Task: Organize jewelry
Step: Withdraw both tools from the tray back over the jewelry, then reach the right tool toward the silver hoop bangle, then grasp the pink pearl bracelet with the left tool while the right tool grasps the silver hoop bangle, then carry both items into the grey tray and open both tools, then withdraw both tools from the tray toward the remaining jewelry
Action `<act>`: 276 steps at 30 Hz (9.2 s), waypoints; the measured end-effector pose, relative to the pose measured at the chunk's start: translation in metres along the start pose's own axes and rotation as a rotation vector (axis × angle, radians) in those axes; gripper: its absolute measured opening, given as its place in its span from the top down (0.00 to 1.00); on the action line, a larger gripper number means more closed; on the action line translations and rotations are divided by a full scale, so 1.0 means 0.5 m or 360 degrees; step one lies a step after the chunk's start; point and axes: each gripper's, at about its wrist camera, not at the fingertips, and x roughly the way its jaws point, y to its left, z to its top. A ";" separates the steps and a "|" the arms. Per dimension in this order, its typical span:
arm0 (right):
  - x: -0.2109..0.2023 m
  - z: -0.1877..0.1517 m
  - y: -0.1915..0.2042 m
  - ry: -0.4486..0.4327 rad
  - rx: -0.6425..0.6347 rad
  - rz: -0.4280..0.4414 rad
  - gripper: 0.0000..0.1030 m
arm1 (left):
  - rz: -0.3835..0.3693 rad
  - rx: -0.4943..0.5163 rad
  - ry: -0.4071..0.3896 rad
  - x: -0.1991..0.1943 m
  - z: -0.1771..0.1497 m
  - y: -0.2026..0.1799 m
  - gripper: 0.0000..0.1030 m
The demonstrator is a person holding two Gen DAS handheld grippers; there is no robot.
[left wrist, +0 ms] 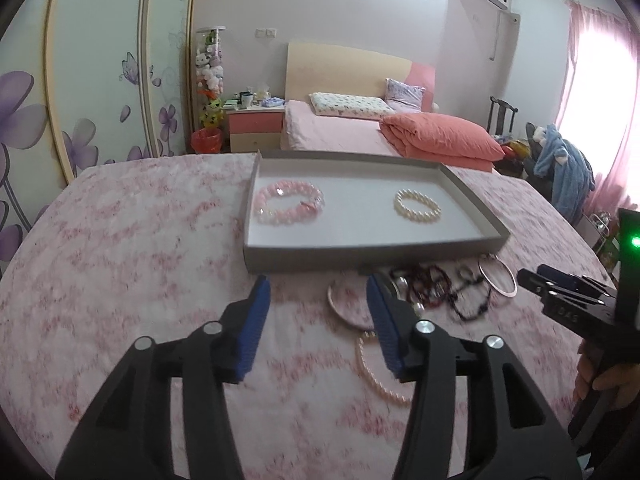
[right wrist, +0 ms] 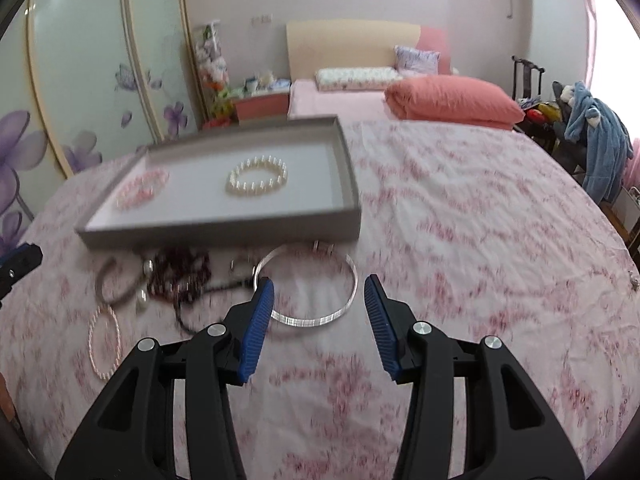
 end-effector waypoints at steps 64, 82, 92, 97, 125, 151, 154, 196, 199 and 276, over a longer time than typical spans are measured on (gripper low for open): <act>0.046 -0.005 0.092 0.0168 -0.0133 0.0379 0.50 | 0.0031 -0.0057 0.0074 0.012 -0.038 0.020 0.42; 0.010 0.006 -0.005 0.0090 -0.0034 -0.0031 0.38 | 0.0132 -0.0217 0.0001 -0.020 -0.018 0.107 0.41; 0.051 0.003 -0.029 0.0234 -0.0014 -0.0123 0.23 | 0.0042 -0.0140 0.0052 -0.014 -0.026 0.064 0.38; 0.070 0.017 -0.038 0.0234 0.0034 -0.0132 0.30 | -0.0013 -0.0078 0.0110 -0.007 -0.036 0.030 0.38; 0.051 -0.007 -0.002 0.0237 -0.0070 -0.0046 0.29 | 0.0104 0.0105 0.0393 0.083 -0.084 0.006 0.76; 0.000 -0.040 0.004 0.0170 -0.0016 -0.0017 0.31 | 0.0068 0.0071 0.0233 0.028 -0.067 0.011 0.94; -0.017 -0.040 0.008 0.0123 -0.0013 -0.0004 0.31 | 0.0054 0.0065 0.0178 0.014 -0.058 0.008 0.94; -0.070 -0.035 0.075 -0.0116 -0.0024 0.0125 0.33 | 0.0014 0.0047 -0.0023 -0.020 -0.023 -0.021 0.94; -0.075 -0.033 0.072 -0.0134 -0.0012 0.0131 0.33 | 0.0009 0.0044 -0.0034 -0.021 -0.022 -0.020 0.94; -0.008 0.124 -0.040 -0.0345 0.0280 0.0134 0.57 | 0.0127 -0.0003 -0.0143 0.152 0.145 0.017 0.70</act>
